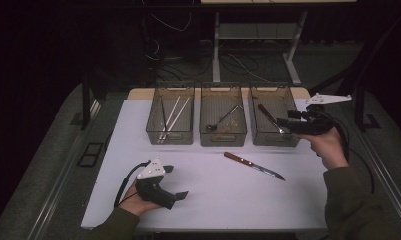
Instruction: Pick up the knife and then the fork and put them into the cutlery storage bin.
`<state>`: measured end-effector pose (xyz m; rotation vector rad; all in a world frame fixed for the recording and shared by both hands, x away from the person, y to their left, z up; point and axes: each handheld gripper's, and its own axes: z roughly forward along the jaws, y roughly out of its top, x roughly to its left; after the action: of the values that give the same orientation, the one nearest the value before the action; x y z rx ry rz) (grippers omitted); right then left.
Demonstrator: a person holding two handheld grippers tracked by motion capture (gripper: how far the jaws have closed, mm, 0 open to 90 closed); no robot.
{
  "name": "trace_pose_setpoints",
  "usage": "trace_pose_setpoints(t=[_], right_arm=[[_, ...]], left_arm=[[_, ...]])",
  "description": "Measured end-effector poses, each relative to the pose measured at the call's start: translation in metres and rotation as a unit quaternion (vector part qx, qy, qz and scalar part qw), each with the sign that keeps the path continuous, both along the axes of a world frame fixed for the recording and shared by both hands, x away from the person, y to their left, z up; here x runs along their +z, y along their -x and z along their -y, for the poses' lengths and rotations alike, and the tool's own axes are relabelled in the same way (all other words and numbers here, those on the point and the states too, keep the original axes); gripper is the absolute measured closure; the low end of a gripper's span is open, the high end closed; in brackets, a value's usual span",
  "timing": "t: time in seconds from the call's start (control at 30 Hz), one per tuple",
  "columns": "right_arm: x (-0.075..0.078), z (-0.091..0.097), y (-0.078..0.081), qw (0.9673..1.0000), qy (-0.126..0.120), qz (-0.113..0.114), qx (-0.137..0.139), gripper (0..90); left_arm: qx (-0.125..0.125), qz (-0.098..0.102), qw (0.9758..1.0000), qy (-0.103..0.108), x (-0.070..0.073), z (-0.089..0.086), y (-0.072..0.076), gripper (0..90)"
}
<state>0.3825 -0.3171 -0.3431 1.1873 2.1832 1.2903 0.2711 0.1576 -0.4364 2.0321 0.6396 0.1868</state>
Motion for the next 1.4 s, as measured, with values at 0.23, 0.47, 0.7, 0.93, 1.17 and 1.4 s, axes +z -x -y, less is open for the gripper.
trace_pose_setpoints(t=[0.23,0.47,0.7,0.93,1.17,1.4], right_arm=[[-0.015,-0.014,0.020,0.9997,-0.007,0.001,0.024,49.5],[-0.035,-0.027,0.027,0.9984,0.005,-0.017,0.054,52.4],[-0.048,-0.037,0.033,0.9959,0.017,-0.028,0.084,54.3],[-0.056,-0.049,0.033,0.9915,0.041,-0.047,0.114,52.5],[-0.061,-0.060,0.032,0.9854,0.077,-0.071,0.134,53.3],[-0.059,-0.073,0.026,0.9778,0.106,-0.098,0.152,58.9]], left_arm=[[0.001,-0.001,1.0000,0.000,0.000,0.000,0.000,0.0],[0.000,0.000,1.0000,-0.004,0.000,0.000,0.000,0.0],[0.000,0.001,1.0000,-0.005,-0.001,0.000,0.000,0.0],[-0.001,0.001,0.9999,-0.010,-0.001,-0.001,-0.001,0.0],[-0.002,0.002,0.9999,-0.013,-0.001,0.000,0.000,0.0],[0.001,0.001,0.9999,-0.011,-0.001,0.000,0.000,0.0]])
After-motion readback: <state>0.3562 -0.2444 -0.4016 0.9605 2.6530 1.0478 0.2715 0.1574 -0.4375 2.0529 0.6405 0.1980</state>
